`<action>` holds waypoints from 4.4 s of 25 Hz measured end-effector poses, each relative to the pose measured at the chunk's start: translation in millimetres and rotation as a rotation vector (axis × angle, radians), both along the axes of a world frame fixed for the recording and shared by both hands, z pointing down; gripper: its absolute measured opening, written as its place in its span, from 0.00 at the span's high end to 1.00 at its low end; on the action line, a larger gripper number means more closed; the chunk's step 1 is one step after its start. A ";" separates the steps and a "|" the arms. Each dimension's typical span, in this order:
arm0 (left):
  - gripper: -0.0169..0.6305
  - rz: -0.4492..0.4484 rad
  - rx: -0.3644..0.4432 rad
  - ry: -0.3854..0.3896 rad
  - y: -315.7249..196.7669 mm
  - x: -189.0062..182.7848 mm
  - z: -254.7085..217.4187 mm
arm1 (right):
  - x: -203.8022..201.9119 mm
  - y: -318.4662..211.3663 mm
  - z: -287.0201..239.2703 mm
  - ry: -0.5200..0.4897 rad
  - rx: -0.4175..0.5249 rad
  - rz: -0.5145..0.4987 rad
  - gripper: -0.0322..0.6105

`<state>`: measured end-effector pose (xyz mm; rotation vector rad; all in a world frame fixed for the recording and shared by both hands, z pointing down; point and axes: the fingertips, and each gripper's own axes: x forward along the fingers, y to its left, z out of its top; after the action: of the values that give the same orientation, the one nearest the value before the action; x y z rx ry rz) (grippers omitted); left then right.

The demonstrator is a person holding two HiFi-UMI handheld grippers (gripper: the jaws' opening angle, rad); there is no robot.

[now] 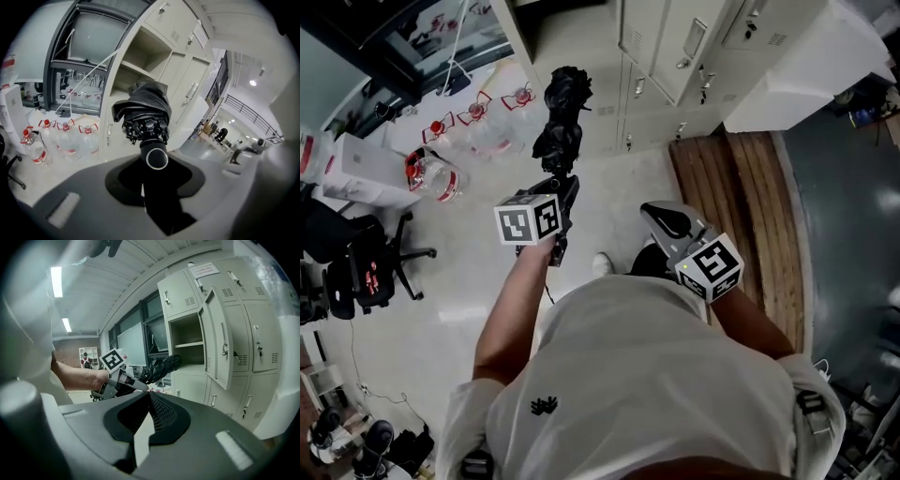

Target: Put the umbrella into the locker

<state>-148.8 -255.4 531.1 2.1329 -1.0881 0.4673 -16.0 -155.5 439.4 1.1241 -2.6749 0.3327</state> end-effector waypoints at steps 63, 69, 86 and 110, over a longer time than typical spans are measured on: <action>0.62 -0.206 -0.037 -0.477 -450.5 24.8 13.6 | 180.6 -215.2 -21.7 -0.054 -0.065 0.003 0.95; 0.55 -0.208 -0.027 -0.446 -434.2 12.9 14.1 | 167.7 -204.7 -23.5 -0.052 -0.066 -0.017 0.95; 0.54 -0.128 0.114 -0.363 -366.4 13.8 -32.4 | 97.1 -166.0 -28.3 -0.041 -0.045 -0.072 0.95; 0.76 0.104 0.285 -0.136 -122.3 -22.6 -74.7 | -11.5 -70.1 -19.8 -0.014 -0.031 -0.039 0.95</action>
<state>-171.4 -377.8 456.4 2.4458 -1.1821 0.5386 -27.5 -225.6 419.6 1.0631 -2.6900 0.3756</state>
